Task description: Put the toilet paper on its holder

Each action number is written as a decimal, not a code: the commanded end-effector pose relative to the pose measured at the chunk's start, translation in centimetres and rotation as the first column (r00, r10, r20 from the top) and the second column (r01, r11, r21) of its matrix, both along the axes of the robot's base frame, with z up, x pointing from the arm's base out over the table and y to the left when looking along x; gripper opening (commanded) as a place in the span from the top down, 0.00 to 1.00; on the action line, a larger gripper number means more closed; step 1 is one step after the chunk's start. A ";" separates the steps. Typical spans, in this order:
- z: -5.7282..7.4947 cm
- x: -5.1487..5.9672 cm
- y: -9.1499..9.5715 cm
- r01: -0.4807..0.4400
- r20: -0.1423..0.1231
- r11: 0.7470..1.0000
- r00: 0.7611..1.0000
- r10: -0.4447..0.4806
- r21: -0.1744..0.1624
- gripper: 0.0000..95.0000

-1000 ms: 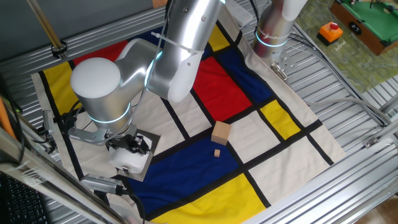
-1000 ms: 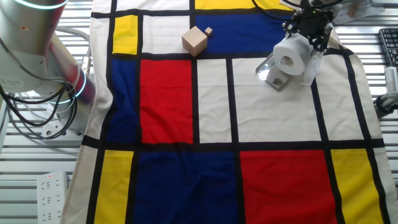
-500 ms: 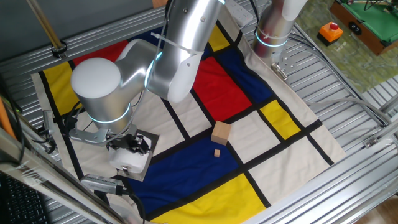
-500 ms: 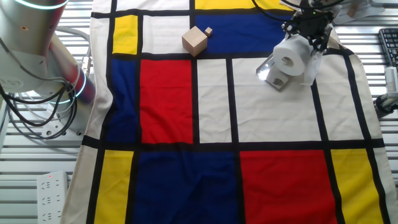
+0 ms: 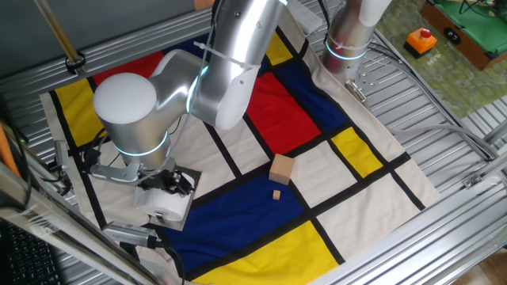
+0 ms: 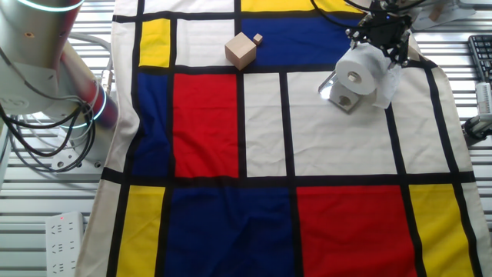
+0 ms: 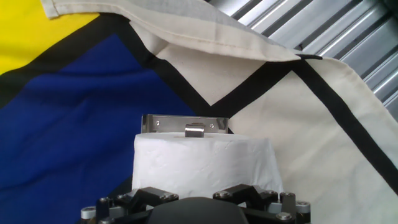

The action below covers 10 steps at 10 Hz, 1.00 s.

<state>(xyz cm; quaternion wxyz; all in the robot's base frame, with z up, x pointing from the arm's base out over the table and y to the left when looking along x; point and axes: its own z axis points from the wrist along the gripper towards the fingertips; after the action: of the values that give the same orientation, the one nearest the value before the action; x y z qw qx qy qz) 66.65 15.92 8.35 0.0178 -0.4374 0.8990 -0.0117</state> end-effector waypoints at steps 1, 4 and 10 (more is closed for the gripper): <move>-0.1 0.0 0.0 -0.003 0.001 1.000 1.000 0.003 -0.002 0.00; 1.2 -0.3 -1.0 -0.008 0.001 1.000 1.000 0.008 0.003 0.00; 4.5 -7.5 -7.2 0.316 -0.014 0.948 0.949 -0.316 0.022 0.20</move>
<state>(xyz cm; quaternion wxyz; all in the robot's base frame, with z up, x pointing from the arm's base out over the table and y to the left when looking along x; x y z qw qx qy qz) 60.81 10.21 12.44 0.0147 -0.3649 0.9309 -0.0045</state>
